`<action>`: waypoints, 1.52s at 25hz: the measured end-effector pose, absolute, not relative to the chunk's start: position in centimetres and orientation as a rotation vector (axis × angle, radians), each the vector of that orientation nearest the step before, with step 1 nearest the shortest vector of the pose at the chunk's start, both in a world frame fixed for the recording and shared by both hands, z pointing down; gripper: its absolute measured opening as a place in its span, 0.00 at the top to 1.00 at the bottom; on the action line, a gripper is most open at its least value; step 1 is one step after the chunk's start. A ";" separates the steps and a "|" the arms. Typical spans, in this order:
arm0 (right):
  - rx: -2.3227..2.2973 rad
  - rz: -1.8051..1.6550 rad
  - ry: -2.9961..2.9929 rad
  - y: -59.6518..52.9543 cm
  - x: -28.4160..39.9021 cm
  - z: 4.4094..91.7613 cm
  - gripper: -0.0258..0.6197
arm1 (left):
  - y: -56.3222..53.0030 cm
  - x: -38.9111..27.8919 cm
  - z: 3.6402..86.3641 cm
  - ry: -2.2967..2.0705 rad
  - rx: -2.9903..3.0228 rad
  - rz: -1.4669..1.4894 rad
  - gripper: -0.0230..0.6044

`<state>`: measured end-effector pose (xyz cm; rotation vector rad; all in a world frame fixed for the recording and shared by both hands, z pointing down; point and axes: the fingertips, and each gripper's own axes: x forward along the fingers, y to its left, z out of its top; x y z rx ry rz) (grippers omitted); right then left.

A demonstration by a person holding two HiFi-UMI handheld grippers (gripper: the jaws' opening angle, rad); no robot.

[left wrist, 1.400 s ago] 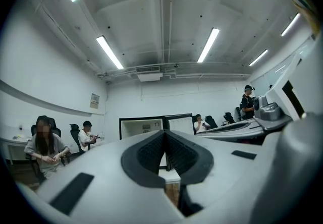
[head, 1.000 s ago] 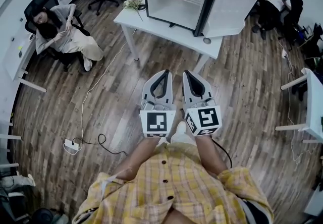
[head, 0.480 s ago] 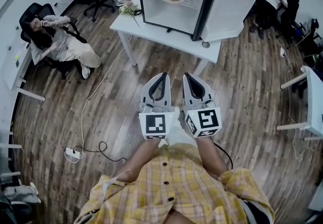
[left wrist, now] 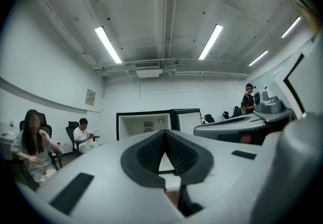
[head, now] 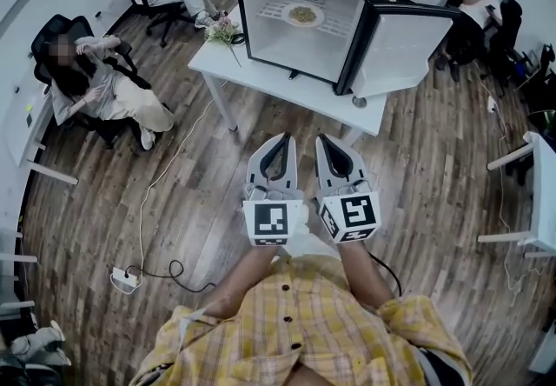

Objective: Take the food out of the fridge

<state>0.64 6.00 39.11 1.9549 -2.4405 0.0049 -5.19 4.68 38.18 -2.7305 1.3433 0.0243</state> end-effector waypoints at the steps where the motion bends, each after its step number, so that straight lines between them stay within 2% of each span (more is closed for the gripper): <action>1: 1.955 0.000 -2.443 5.1 0.9 39.0 0.95 | 3.8 -4.9 38.1 1.345 -2.729 0.026 0.95; 16: 1.953 0.071 -2.450 -8.2 7.1 39.9 0.95 | -10.2 1.1 38.2 1.377 -2.737 -0.013 0.95; 38: 1.996 0.119 -2.419 -14.3 9.7 40.3 0.95 | -16.0 4.7 38.5 1.309 -2.772 -0.068 0.95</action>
